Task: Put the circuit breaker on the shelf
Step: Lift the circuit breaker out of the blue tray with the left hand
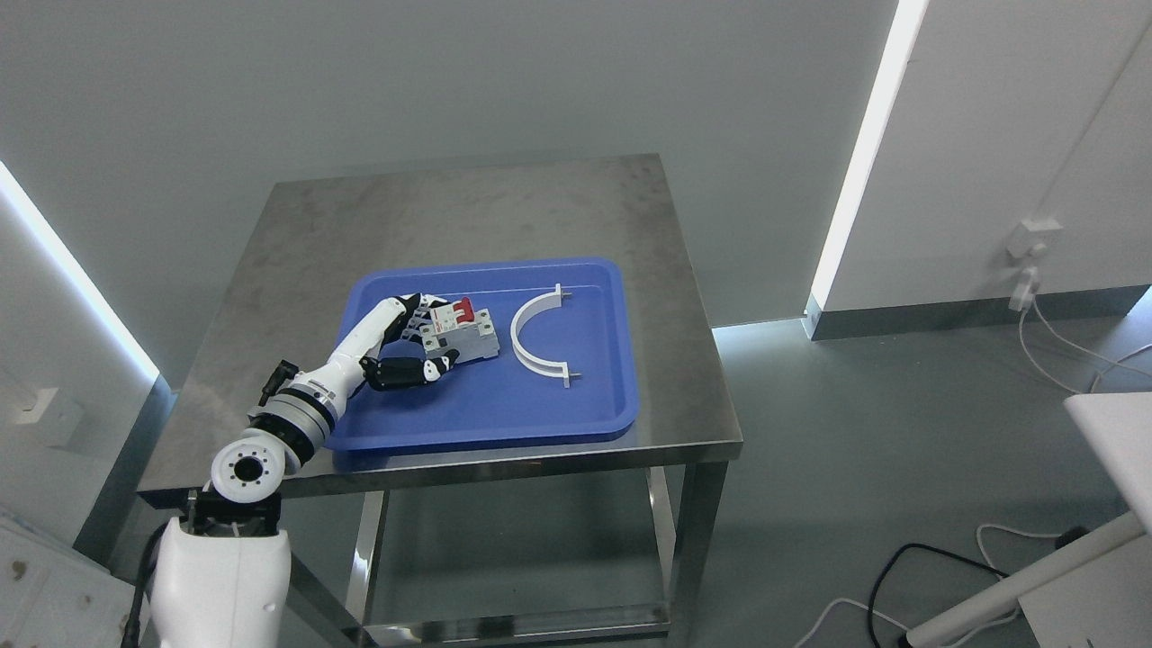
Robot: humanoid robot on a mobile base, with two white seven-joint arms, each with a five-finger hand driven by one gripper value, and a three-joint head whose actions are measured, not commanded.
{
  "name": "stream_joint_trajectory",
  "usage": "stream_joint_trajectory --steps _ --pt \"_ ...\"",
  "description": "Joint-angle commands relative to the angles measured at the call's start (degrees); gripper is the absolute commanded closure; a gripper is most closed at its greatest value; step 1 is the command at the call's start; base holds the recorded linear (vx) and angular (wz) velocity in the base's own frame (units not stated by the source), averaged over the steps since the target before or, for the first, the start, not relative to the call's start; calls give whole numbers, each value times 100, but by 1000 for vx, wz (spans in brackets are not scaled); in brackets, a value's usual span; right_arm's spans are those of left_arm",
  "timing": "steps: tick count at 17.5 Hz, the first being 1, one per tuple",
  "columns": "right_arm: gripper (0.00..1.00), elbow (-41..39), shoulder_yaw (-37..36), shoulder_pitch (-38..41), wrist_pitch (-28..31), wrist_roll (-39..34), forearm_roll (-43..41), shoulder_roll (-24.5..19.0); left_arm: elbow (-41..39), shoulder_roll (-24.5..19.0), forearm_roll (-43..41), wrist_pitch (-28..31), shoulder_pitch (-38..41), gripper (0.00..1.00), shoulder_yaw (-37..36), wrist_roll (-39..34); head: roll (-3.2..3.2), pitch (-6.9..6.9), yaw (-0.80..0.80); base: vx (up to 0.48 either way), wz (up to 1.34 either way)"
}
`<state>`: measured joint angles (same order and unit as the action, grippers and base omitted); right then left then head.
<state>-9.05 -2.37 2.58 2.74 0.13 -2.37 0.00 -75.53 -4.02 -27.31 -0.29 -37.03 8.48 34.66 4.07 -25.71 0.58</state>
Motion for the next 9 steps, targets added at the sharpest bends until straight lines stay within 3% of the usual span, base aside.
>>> stream_joint_trajectory --steps 1,6,9 --pt "0 0 0 -3 -2 5 0 100 -206 302 732 -156 -409 91 1336 -29 0 0 0 0 0" --pt "0 0 0 6 -2 5 0 100 -972 302 2184 -374 -305 89 2025 -994 0 0 0 0 0" --pt "0 0 0 -3 -2 5 0 100 -1112 302 2327 -1444 27 89 2017 -1172 0 0 0 0 0"
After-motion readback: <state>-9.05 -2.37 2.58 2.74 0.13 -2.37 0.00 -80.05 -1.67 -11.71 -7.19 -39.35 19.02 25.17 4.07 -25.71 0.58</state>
